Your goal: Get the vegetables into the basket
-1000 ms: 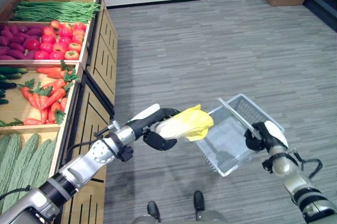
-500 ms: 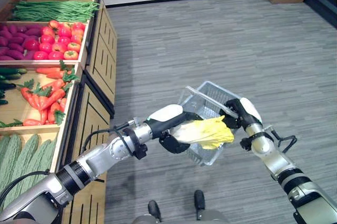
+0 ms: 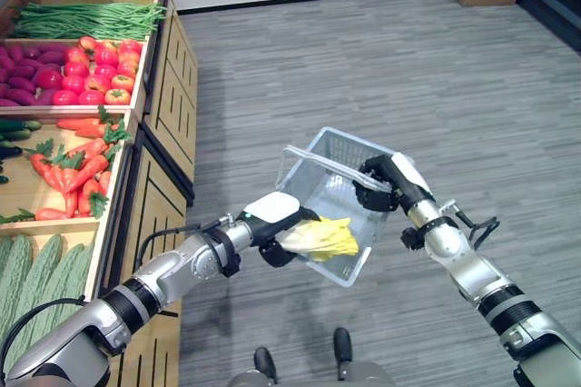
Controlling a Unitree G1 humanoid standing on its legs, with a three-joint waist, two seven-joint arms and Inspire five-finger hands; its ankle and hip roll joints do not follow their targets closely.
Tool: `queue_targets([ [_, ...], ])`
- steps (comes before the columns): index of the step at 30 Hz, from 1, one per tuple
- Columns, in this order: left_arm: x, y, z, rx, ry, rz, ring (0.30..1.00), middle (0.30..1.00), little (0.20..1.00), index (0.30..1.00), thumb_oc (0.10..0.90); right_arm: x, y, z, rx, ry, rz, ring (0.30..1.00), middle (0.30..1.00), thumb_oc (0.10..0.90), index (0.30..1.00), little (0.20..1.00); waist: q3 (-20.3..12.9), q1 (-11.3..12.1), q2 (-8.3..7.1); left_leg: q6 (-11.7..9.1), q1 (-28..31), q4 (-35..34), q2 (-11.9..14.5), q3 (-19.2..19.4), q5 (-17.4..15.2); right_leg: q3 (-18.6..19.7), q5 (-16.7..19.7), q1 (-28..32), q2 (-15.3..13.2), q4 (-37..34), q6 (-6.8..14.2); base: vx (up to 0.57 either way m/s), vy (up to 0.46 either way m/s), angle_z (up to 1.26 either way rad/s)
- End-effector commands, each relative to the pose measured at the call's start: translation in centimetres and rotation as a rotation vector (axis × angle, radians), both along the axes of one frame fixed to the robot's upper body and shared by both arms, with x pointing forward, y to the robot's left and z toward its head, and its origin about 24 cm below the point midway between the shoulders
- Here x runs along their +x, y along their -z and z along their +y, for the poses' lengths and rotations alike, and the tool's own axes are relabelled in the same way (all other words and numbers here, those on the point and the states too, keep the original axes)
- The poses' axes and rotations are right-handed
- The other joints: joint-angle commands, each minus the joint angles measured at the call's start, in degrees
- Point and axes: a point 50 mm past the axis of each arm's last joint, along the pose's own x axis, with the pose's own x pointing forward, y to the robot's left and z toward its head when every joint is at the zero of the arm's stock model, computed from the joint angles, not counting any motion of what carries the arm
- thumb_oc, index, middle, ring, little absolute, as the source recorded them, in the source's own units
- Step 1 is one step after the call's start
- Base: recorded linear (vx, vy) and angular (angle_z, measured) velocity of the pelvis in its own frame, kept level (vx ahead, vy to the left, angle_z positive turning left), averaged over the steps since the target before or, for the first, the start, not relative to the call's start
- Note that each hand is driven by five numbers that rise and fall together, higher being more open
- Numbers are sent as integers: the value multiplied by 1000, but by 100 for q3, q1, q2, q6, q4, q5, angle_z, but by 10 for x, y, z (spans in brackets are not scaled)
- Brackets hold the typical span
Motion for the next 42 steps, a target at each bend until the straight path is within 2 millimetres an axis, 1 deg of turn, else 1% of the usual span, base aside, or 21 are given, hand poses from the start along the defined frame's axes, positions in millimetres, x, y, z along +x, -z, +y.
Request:
queue_targets([
  [1,24,-31,-1,-107,-66,-244,300,300,300,300,400,1,-80,39,258,-237,-330,300,300,400,300,300,-442,37,-382,-362,11,-1,126,-260,-155,-30,-108,161,-323,-2,591,-19,-16,-3],
  [4,25,-28,-2,-121,-105,-278,300,300,300,300,400,-4,-75,48,267,-280,-302,300,300,400,300,300,-440,39,-393,-366,5,-1,138,-267,-145,-48,-109,167,-325,-2,585,0,0,0],
  [6,24,-21,-3,-115,-127,-282,566,566,566,566,590,-7,-67,52,269,-295,-274,300,300,400,300,300,-443,38,-400,-367,-4,-1,145,-274,-142,-58,-117,168,-321,-2,582,0,0,0],
  [7,22,-12,-6,-107,-141,-285,1000,1000,1000,1000,900,-11,-63,59,272,-322,-260,300,300,400,300,300,-443,48,-417,-370,-11,-1,157,-277,-144,-75,-125,169,-316,-2,587,0,0,0],
  [14,18,2,-18,-116,-150,-241,1000,1000,1000,1000,900,-13,-56,60,294,-296,-245,300,300,400,300,300,-463,51,-430,-364,8,-1,171,-283,-143,-107,-149,212,-312,-2,567,0,0,0],
  [17,15,5,-17,-114,-151,-219,1000,1000,1000,1000,900,-12,-53,49,296,-235,-248,300,300,400,300,300,-483,45,-426,-360,19,-1,165,-316,-150,-123,-170,242,-306,-2,555,10,-4,1],
  [18,11,4,-15,-160,-157,-175,1000,1000,1000,1000,900,-9,-43,31,272,-122,-238,300,300,400,300,300,-491,61,-421,-353,32,-1,162,-349,-158,-147,-187,273,-310,-2,545,0,0,0],
  [20,9,1,-15,-190,-148,-162,1000,1000,1000,1000,900,-8,-42,25,259,-91,-241,300,300,400,300,300,-489,68,-417,-350,30,-1,159,-363,-159,-144,-187,272,-309,-2,543,16,-9,6],
  [23,-8,-21,-16,-353,-61,-4,1000,1000,1000,1000,900,-7,-34,-2,197,45,-237,300,300,400,300,300,-494,102,-389,-342,24,-1,152,-405,-162,-165,-187,285,-315,-2,540,5,-3,1],
  [24,-17,-39,-8,-538,-52,116,1000,1000,1000,1000,900,-9,-23,-22,183,140,-202,300,300,400,300,300,-490,114,-361,-340,31,-1,143,-428,-162,-175,-183,298,-320,-2,531,0,0,0],
  [26,-25,-48,3,-716,-69,255,1000,1000,1000,1000,900,-12,-5,-41,156,243,-139,300,300,400,300,300,-482,137,-342,-339,33,-1,132,-465,-152,-197,-193,316,-314,-2,519,8,0,2],
  [29,-36,-51,31,-929,-183,330,1000,1000,1000,1000,900,-27,20,-76,64,398,-56,300,300,400,300,300,-458,187,-342,-334,37,-1,124,-540,-139,-229,-215,352,-303,-2,498,22,-8,10],
  [31,-43,-25,68,-1027,-441,320,1000,1000,1000,1000,900,-51,47,-104,27,534,34,300,300,400,300,300,-432,240,-358,-334,30,-1,118,-597,-122,-273,-235,373,-310,-2,486,23,-17,11],
  [32,-51,8,97,-999,-685,298,1000,1000,1000,1000,900,-70,64,-119,50,634,94,300,300,400,300,300,-423,259,-359,-327,19,-1,115,-649,-113,-343,-262,405,-319,-2,475,32,-17,19],
  [34,-60,36,115,-943,-865,322,1000,1000,1000,1000,900,-88,81,-129,70,710,169,300,300,400,300,300,-399,263,-360,-324,2,-1,117,-667,-90,-387,-270,420,-316,0,465,21,-15,32],
  [35,-65,50,125,-804,-920,318,1000,1000,1000,1000,900,-99,91,-134,64,734,220,300,300,400,300,300,-391,259,-367,-327,-2,-1,117,-670,-94,-405,-279,418,-312,2,468,18,-11,25],
  [36,-77,84,136,-654,-1059,385,1000,1000,1000,1000,900,-119,112,-139,60,784,325,300,300,400,300,300,-395,242,-369,-336,-13,-1,117,-665,-87,-408,-283,404,-309,15,463,17,-17,9],
  [37,-99,124,144,-490,-1211,491,1000,1000,1000,1000,900,-142,136,-137,82,824,451,300,300,400,300,300,-362,181,-377,-348,-21,-1,136,-633,-78,-379,-281,363,-289,36,451,11,-13,-5],
  [39,-119,147,148,-397,-1313,566,1000,1000,1000,1000,900,-152,146,-132,82,816,511,300,300,400,300,300,-351,146,-385,-356,-15,-1,147,-606,-83,-341,-287,342,-271,46,440,7,-15,-18],
  [41,-154,178,143,-317,-1476,717,1000,1000,1000,1000,900,-171,167,-122,132,848,616,300,300,400,300,300,-324,102,-396,-370,-2,-1,166,-562,-78,-284,-301,309,-236,65,412,16,-23,-19],
  [42,-160,182,141,-302,-1495,742,1000,1000,1000,1000,900,-174,170,-119,130,843,637,300,300,400,300,300,-317,95,-395,-375,7,-1,174,-553,-78,-272,-307,304,-226,68,405,26,-29,-20],
])
